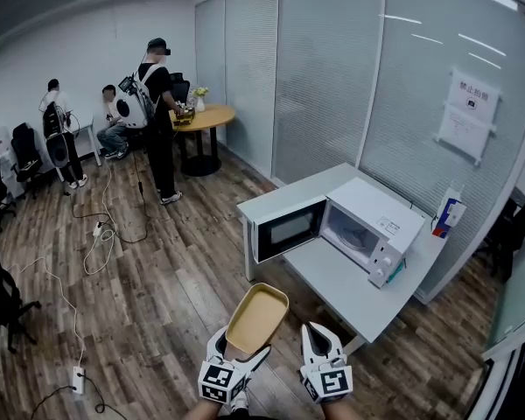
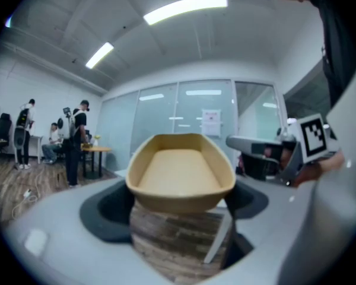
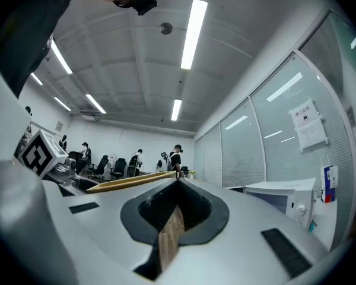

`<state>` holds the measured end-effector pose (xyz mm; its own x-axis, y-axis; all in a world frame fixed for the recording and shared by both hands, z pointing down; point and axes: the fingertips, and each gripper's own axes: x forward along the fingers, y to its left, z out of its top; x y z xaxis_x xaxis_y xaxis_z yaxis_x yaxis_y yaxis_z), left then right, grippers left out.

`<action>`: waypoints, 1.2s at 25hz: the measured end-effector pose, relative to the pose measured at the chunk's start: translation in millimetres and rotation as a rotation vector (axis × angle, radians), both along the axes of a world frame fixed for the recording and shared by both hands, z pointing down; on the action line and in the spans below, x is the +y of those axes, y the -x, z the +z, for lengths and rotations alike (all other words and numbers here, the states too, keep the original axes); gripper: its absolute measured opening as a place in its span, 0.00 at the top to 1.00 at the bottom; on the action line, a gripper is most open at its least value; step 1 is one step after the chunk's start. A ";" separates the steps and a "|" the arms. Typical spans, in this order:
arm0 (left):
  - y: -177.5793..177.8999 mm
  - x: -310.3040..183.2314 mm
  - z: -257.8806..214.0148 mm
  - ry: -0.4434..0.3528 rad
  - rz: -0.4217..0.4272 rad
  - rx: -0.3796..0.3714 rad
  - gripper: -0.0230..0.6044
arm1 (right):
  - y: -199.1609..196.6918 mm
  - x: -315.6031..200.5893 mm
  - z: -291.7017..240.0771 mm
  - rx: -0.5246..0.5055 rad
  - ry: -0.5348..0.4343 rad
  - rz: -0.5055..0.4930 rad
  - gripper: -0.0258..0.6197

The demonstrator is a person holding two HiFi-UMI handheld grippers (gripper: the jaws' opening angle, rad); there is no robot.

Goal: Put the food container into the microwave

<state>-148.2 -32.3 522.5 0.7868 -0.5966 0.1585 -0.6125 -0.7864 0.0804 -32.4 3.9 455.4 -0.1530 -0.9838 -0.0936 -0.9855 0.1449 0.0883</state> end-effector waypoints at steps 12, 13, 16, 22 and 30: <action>-7.2 -93.7 11.0 -0.036 0.086 -0.037 0.21 | 4.7 -93.6 -10.0 0.022 0.005 0.078 0.95; -7.9 -99.5 11.3 -0.034 0.096 -0.031 0.21 | 5.3 -98.5 -10.9 0.025 0.012 0.091 0.95; -11.6 -113.8 10.3 -0.039 0.133 -0.021 0.21 | 6.4 -110.3 -14.3 0.032 0.024 0.129 0.95; -35.9 -137.0 3.2 -0.055 0.202 0.017 0.21 | -11.1 -121.4 -13.7 0.055 0.030 0.211 0.95; -76.5 -165.7 11.8 -0.045 0.263 0.011 0.21 | -75.4 -139.5 -9.3 0.048 0.005 0.300 0.95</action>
<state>-71.7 -197.9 534.3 0.9172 -0.3776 0.1270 -0.3858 -0.9214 0.0468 43.0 -135.5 446.1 0.1409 -0.9860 -0.0888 -0.9790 -0.1521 0.1355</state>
